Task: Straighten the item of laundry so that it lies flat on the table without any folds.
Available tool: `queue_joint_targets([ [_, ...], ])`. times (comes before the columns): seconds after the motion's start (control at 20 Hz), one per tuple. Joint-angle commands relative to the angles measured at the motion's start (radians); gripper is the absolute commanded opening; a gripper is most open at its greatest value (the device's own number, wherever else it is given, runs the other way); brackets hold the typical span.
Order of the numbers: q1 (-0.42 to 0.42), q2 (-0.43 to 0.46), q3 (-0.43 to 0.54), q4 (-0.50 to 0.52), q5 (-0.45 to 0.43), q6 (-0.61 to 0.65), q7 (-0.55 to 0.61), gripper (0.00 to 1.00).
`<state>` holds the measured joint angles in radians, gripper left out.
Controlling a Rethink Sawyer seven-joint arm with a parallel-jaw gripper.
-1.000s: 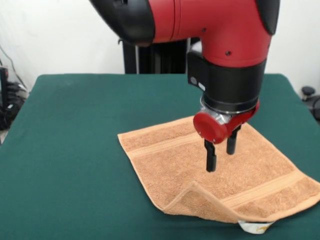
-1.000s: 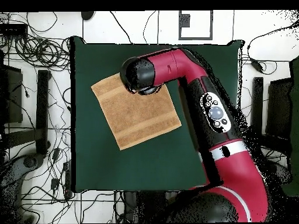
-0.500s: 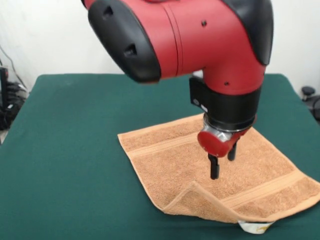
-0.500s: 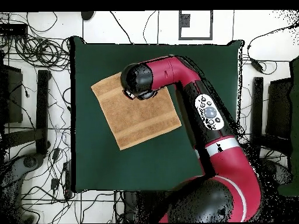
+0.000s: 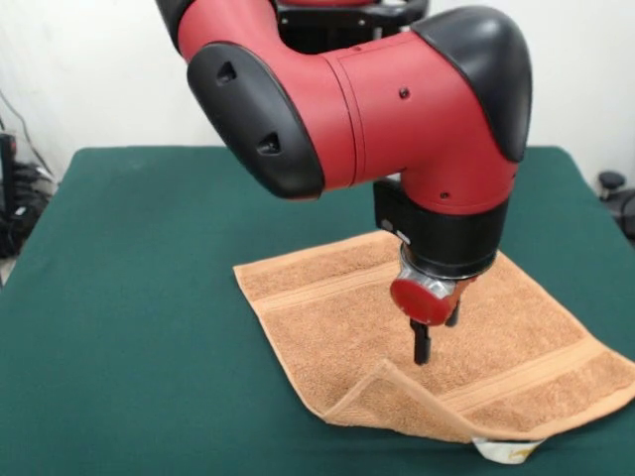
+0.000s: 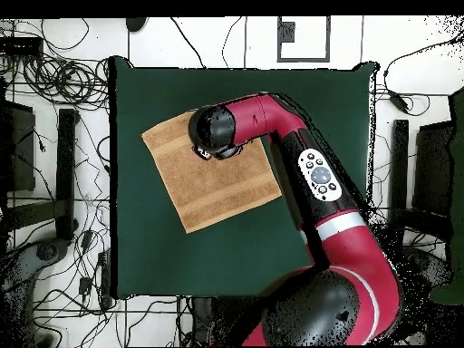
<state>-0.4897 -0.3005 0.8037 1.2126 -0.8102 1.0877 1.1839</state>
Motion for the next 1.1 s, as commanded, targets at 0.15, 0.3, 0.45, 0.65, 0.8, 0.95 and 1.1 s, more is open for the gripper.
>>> queue_joint_targets([
  [0.15,-0.010,-0.034,-0.004,-0.007,-0.080,-0.068,-0.339,1.00],
  [0.3,-0.007,-0.023,0.002,-0.025,-0.107,-0.116,-0.347,1.00],
  [0.45,-0.005,-0.023,0.007,-0.041,-0.149,-0.172,-0.363,1.00],
  [0.65,-0.007,-0.004,0.005,-0.050,-0.210,-0.277,-0.354,1.00],
  [0.8,0.000,0.028,-0.006,-0.071,-0.239,-0.340,-0.324,1.00],
  [0.95,0.003,0.034,-0.019,-0.087,-0.261,-0.385,-0.301,1.00],
  [1.1,0.003,0.034,-0.024,-0.097,-0.276,-0.418,-0.305,1.00],
])
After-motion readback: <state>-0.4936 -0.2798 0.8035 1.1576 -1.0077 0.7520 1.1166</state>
